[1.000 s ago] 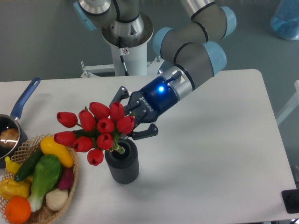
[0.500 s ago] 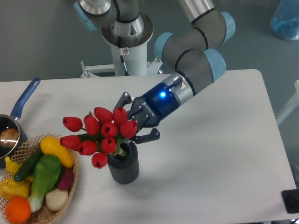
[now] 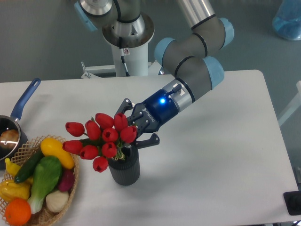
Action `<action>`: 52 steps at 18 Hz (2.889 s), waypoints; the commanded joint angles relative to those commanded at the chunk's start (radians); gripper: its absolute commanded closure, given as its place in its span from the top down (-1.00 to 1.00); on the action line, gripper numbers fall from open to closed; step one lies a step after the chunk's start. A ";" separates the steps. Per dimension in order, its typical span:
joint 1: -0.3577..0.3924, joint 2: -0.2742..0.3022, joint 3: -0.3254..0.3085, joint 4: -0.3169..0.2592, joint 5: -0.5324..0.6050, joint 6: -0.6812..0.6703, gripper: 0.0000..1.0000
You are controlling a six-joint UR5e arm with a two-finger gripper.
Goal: Insert the flowers into the vase
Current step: 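Push the tulip stems further down into the vase, then open the gripper to release the tulip stems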
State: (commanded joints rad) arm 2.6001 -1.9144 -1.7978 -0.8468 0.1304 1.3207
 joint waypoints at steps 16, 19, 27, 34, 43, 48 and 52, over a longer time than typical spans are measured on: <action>0.011 0.005 -0.068 0.000 -0.003 0.069 -0.17; 0.017 0.005 -0.066 0.000 -0.003 0.071 -0.12; 0.017 0.000 -0.069 0.000 -0.005 0.095 -0.09; 0.018 -0.002 -0.069 -0.002 -0.005 0.107 0.15; 0.026 -0.008 -0.069 -0.002 -0.003 0.160 1.00; 0.034 -0.014 -0.069 -0.003 0.012 0.163 1.00; 0.037 -0.014 -0.069 -0.003 0.052 0.163 1.00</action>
State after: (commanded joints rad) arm 2.6369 -1.9282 -1.8669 -0.8498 0.1824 1.4834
